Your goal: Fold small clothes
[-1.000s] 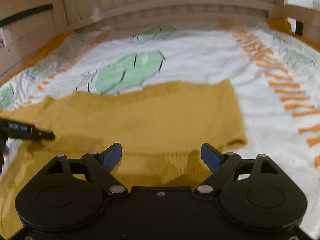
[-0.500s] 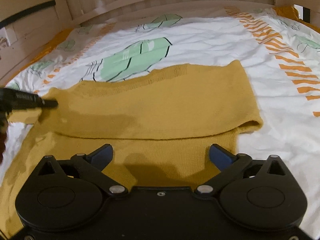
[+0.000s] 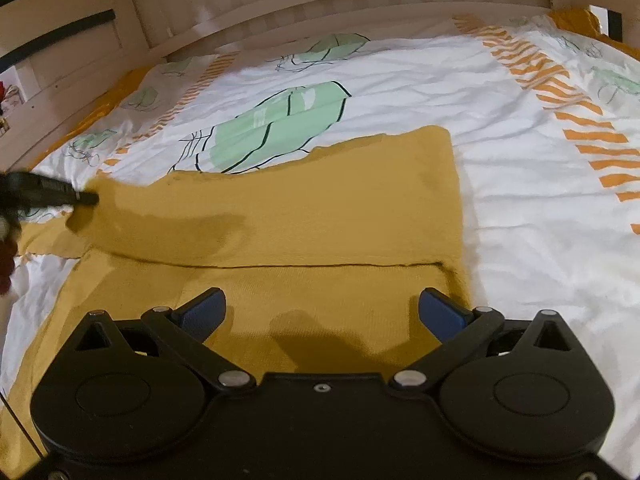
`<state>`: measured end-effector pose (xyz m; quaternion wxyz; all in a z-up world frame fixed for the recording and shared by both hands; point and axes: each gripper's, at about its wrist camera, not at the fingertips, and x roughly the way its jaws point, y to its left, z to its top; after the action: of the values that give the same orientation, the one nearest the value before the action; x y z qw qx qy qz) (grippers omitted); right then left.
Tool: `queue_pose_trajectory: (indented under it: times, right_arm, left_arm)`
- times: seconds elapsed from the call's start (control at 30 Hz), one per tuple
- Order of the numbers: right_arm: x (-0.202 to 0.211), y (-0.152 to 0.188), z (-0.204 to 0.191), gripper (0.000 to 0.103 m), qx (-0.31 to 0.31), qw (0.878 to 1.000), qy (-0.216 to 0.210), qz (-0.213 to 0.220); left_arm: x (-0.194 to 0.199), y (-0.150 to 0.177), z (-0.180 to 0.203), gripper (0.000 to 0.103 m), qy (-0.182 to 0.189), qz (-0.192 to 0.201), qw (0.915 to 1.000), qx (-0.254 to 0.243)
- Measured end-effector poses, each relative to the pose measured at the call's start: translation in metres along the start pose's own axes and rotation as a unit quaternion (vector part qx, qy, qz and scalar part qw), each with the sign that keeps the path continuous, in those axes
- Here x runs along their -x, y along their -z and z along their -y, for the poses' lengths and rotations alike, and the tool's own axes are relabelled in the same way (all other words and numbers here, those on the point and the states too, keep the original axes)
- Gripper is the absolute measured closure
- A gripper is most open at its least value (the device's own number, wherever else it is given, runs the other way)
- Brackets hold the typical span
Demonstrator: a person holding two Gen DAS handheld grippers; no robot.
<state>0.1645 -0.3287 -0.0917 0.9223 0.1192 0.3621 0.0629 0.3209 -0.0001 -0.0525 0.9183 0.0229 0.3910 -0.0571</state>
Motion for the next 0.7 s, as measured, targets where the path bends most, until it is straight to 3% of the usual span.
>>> queue_pose_trajectory:
  times: [0.27, 0.37, 0.53, 0.7]
  right_arm:
    - [-0.005, 0.001, 0.007, 0.001, -0.009, 1.000, 0.023, -0.010]
    - [-0.007, 0.001, 0.011, 0.000, -0.014, 0.999, 0.034, -0.012]
    - [-0.006, 0.002, 0.011, 0.001, -0.010, 0.999, 0.047, -0.008]
    - [-0.005, 0.001, 0.012, 0.001, -0.007, 0.999, 0.053, -0.007]
  left_arm:
    - [-0.021, 0.015, -0.010, 0.089, 0.000, -0.043, 0.9991, 0.009]
    - [-0.023, 0.019, -0.017, 0.078, -0.005, -0.040, 0.9990, 0.019]
    - [-0.020, 0.022, -0.035, 0.077, 0.000, -0.039, 0.9980, 0.049]
    - [-0.011, 0.028, -0.044, 0.076, -0.016, -0.031, 0.9984, 0.044]
